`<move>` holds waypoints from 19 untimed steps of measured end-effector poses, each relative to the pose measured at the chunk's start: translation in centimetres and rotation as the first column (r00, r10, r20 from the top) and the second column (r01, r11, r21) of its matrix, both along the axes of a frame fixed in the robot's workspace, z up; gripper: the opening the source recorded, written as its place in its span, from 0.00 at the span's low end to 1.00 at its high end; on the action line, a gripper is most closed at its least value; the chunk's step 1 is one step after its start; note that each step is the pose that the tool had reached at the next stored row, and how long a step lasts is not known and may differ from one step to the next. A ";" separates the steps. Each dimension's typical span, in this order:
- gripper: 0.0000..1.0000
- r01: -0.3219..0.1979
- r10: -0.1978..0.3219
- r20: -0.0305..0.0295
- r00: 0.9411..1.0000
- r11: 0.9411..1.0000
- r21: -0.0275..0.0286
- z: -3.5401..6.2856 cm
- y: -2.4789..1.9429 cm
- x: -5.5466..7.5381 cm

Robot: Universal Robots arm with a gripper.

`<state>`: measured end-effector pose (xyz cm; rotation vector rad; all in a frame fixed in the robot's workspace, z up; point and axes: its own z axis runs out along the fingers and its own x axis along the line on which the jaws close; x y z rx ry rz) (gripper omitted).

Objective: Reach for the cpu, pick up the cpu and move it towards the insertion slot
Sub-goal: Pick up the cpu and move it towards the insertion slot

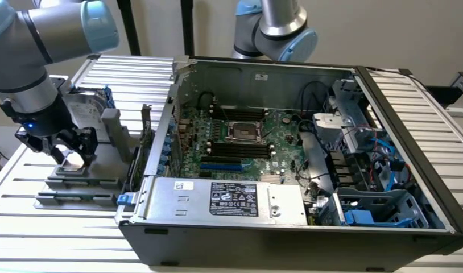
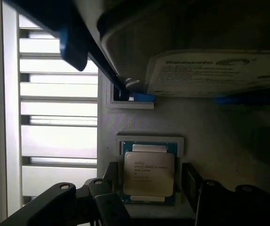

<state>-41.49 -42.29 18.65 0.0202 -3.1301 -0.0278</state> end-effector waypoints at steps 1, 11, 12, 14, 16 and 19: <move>0.65 0.000 0.000 0.000 1.000 1.000 0.000 -0.02 0.00 0.0; 0.56 0.000 0.000 0.000 1.000 1.000 -0.001 -0.07 0.02 0.0; 0.56 0.000 0.000 0.000 1.000 1.000 -0.001 -0.07 0.02 0.0; 0.56 0.000 0.000 0.000 1.000 1.000 -0.001 -0.07 0.02 0.0; 0.55 0.000 0.000 0.000 1.000 1.000 -0.001 -0.07 0.02 0.0; 0.55 0.000 0.000 0.000 1.000 1.000 -0.001 -0.06 0.02 0.1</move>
